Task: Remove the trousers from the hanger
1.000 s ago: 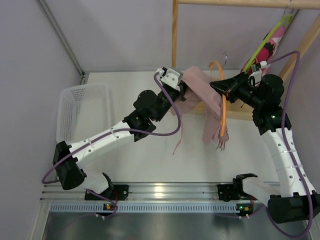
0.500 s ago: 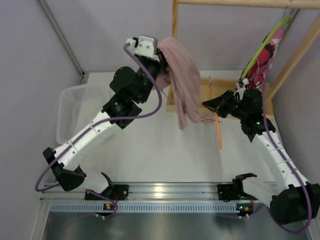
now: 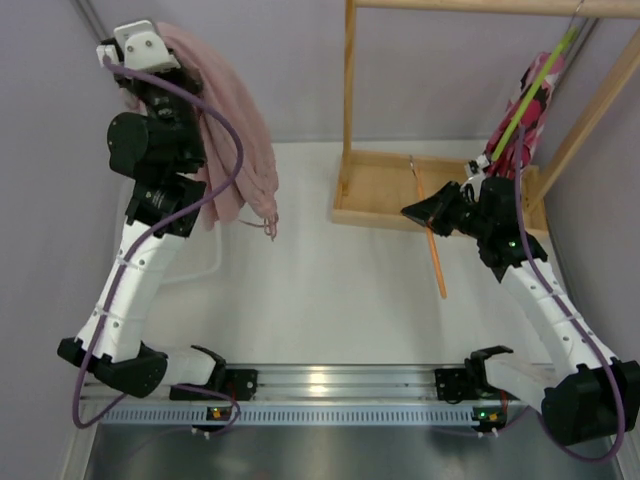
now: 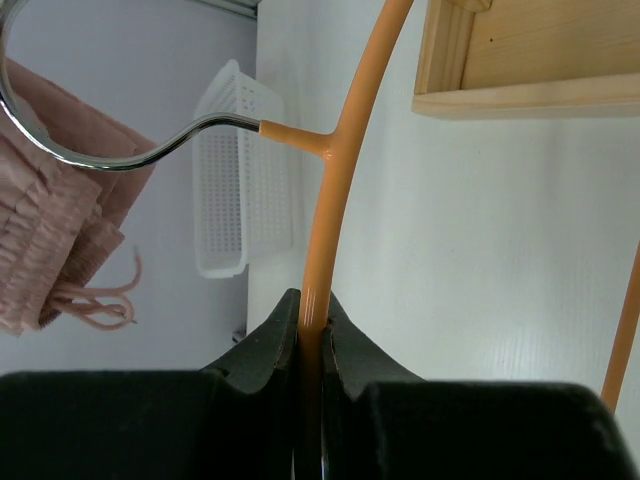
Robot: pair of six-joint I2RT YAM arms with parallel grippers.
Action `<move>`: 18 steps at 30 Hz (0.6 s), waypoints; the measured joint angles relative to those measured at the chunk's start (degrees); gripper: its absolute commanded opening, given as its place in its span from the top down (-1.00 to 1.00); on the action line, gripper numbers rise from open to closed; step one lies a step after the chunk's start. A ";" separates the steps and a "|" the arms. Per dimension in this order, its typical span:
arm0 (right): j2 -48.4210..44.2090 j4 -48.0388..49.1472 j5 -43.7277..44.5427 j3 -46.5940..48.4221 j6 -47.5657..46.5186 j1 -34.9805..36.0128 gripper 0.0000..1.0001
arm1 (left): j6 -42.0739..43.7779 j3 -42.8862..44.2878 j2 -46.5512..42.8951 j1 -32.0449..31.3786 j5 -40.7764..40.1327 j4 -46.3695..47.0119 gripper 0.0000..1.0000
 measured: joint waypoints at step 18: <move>0.02 -2.34 -0.90 4.48 -5.05 0.50 1.00 | -4.46 -12.52 -1.90 36.59 -8.41 -16.22 1.00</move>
